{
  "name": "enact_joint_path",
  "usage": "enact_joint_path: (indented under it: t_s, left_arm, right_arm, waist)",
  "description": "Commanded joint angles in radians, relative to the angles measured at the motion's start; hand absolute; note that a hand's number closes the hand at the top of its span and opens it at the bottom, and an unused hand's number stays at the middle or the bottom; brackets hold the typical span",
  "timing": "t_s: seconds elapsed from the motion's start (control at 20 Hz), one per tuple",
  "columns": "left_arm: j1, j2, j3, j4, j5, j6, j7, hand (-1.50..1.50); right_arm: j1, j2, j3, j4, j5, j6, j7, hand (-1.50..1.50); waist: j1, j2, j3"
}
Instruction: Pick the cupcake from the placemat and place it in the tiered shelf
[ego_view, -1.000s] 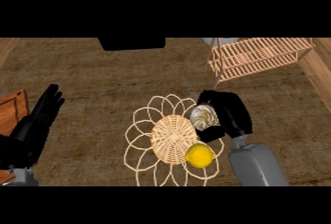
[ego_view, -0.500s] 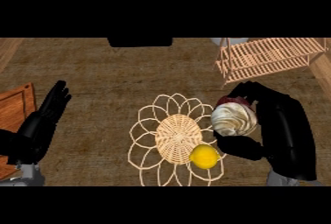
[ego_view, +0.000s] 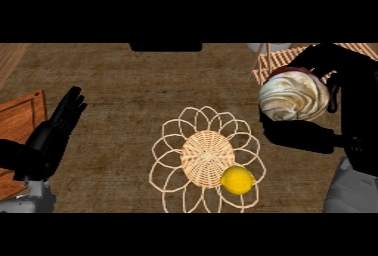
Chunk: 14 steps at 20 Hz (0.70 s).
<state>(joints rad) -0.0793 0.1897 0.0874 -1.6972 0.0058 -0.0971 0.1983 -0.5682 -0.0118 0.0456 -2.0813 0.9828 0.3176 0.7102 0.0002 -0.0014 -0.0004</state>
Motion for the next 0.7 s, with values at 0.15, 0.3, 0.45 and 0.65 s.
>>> enact_joint_path:
  t_s: [0.15,0.3,0.45,0.65]
  left_arm:
    - [0.050,0.013,0.022,-0.055,0.021,-0.027,0.007,0.00]
    - [-0.017,-0.005,-0.006,-0.014,0.025,-0.029,0.007,0.00]
    - [-0.024,-0.021,-0.018,0.002,-0.008,-0.001,0.008,0.00]
    - [-0.008,-0.016,-0.007,0.025,-0.006,-0.015,-0.016,0.00]
  right_arm:
    - [-0.122,-0.024,-0.172,0.178,-0.126,-0.121,-0.103,1.50]
    - [-0.186,0.011,-0.250,0.144,-0.462,-0.314,0.025,1.50]
    - [-0.226,0.011,-0.299,0.231,-0.570,-0.390,-0.030,1.50]
    - [-0.350,-0.013,-0.370,0.430,-0.617,-0.383,-0.113,1.50]
  waist:
    - [0.010,0.002,0.001]
    - [0.054,0.015,0.009]
    - [0.029,0.011,0.003]
    - [0.012,0.005,0.000]
